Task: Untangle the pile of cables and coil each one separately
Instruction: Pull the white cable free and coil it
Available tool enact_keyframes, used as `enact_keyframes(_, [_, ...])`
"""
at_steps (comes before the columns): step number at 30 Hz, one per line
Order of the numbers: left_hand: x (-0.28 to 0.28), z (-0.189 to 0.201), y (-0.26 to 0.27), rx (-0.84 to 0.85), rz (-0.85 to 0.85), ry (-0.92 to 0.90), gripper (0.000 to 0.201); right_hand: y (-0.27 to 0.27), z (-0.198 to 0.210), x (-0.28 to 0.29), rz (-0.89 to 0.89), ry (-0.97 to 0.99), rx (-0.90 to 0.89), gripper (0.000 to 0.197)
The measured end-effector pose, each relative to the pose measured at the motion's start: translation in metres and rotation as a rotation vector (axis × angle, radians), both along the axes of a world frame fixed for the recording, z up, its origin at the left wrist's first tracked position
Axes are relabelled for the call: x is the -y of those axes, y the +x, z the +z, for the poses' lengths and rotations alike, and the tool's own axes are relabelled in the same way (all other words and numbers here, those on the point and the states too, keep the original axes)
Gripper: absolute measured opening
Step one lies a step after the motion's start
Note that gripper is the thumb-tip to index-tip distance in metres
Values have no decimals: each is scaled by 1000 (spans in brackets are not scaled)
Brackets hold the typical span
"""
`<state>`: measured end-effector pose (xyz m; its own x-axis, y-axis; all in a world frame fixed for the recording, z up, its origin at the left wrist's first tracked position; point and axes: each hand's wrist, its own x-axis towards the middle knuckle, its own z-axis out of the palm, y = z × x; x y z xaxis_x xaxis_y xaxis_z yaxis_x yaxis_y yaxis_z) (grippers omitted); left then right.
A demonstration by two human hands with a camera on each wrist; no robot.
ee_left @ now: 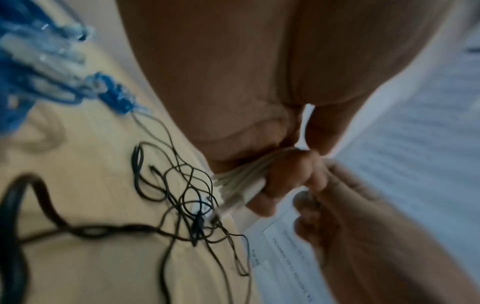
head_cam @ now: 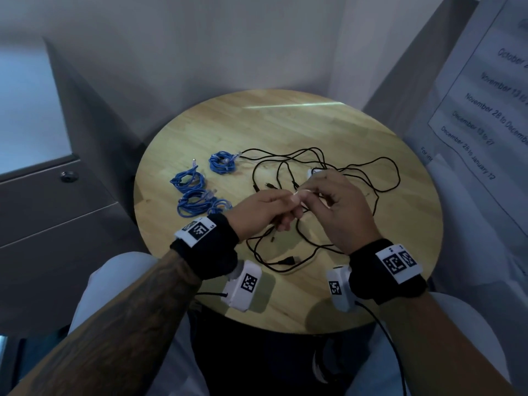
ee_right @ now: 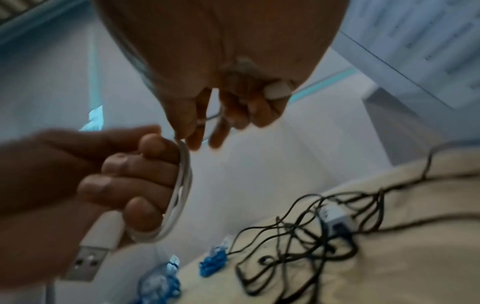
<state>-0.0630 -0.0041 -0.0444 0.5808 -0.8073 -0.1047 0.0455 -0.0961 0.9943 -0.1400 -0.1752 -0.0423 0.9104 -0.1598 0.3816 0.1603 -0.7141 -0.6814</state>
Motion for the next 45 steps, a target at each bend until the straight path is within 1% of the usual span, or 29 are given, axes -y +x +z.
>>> enact_keyframes(2, [-2, -1, 3, -155, 12, -103, 35, 2, -1, -4, 41, 146, -87, 16])
enact_keyframes(4, [-4, -1, 5, -326, 61, -208, 34, 2, 1, -11, 113, 327, -199, 17])
enact_keyframes(5, [-5, 0, 5, -398, 83, -241, 35, 1, 2, -13, 151, 372, -234, 17])
enact_keyframes(7, [-6, 1, 5, -478, 89, -279, 35, 1, 4, -13, 188, 330, -257, 20])
enact_keyframes(10, [-5, 2, 5, -431, 82, -281, 33, 0, 7, -11, 182, 267, -228, 15])
enact_keyframes(14, [1, 0, 6, -234, 191, -246, 32, -1, 5, -8, 107, 169, -130, 16])
enact_keyframes(17, [6, -6, 2, -212, 237, -246, 34, -2, 1, -12, 79, 185, -91, 17])
enact_keyframes(20, [7, -12, 4, -160, 320, -228, 37, -1, -1, -14, 86, 303, -165, 22])
enact_keyframes(21, [7, -13, 5, -148, 346, -225, 37, -1, -3, -12, 88, 282, -199, 21])
enact_keyframes(24, [4, -17, 9, -136, 355, -195, 37, 1, -15, -5, 36, 60, -251, 11])
enact_keyframes(25, [5, -18, 9, -135, 340, -184, 36, 3, -18, -3, 2, 56, -239, 10])
enact_keyframes(26, [6, -17, 9, -141, 324, -178, 36, 5, -20, -2, -33, 101, -219, 10])
enact_keyframes(28, [10, -16, 11, -185, 323, -162, 36, 13, -19, 2, -87, 311, -188, 12])
enact_keyframes(30, [14, -13, 16, -240, 337, -150, 36, 22, -16, 0, -101, 549, -205, 10])
enact_keyframes(32, [16, -10, 20, -306, 314, -160, 36, 30, -16, -2, -102, 731, -255, 7])
enact_keyframes(34, [16, -9, 24, -390, 274, -176, 37, 35, -20, -2, -95, 817, -309, 8])
enact_keyframes(37, [14, -15, 27, -478, 257, -205, 37, 37, -26, -8, -32, 935, -380, 20])
enact_keyframes(39, [16, -19, 26, -473, 272, -240, 35, 35, -27, -13, 3, 963, -360, 26])
enact_keyframes(41, [20, -22, 25, -408, 316, -247, 33, 32, -26, -17, 24, 937, -320, 27])
enact_keyframes(42, [21, -24, 23, -360, 339, -238, 32, 30, -25, -18, 45, 909, -311, 31])
enact_keyframes(44, [22, -28, 23, -284, 380, -223, 30, 27, -27, -22, 101, 822, -299, 46])
enact_keyframes(45, [21, -29, 22, -264, 391, -214, 30, 26, -28, -26, 105, 766, -284, 50])
